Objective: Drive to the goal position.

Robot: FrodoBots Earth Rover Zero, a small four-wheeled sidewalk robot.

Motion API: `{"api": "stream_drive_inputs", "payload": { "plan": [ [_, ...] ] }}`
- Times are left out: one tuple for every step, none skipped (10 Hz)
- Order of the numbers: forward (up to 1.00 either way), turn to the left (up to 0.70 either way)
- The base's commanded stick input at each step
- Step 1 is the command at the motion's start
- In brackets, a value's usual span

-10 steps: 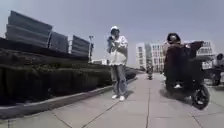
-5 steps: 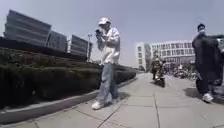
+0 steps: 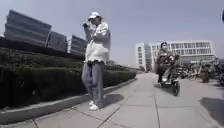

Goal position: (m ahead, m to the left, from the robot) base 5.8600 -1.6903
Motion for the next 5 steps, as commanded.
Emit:
{"api": "stream_drive_inputs", "payload": {
  "plan": [
    [0.00,-0.70],
    [0.00,-0.70],
    [0.00,-0.70],
    [0.00,-0.70],
    [0.00,-0.70]
  ]
}}
